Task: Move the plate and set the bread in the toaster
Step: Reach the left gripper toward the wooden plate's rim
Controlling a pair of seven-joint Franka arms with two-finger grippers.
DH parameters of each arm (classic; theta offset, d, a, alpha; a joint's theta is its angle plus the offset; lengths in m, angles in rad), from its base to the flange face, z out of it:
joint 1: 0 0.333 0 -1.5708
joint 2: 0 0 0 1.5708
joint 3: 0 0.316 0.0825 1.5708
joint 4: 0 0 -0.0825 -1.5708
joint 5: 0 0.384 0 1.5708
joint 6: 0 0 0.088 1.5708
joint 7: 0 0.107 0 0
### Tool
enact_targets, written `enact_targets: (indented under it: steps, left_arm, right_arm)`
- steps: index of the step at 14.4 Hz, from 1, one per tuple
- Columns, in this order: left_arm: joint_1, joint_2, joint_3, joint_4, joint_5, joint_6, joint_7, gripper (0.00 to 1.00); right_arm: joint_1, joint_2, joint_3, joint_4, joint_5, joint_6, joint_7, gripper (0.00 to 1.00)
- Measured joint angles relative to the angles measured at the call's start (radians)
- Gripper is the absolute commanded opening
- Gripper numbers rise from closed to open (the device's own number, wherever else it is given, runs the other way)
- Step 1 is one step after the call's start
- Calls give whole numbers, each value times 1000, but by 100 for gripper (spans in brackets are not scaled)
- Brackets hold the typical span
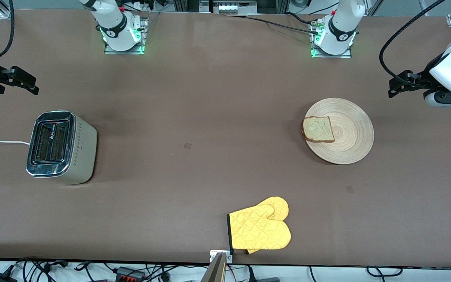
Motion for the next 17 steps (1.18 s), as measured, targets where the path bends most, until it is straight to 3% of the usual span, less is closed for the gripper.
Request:
enact_targets:
  steps: [11,17]
  left_arm:
    - [-2,9,0,-2,0,-12,0,100]
    - [4,161,9,19,0,-67,0,100]
  right_arm:
    - [-1,0,-1,-4,0,-1,0,100]
    - [0,1,-1,-4,0,-1,0,100]
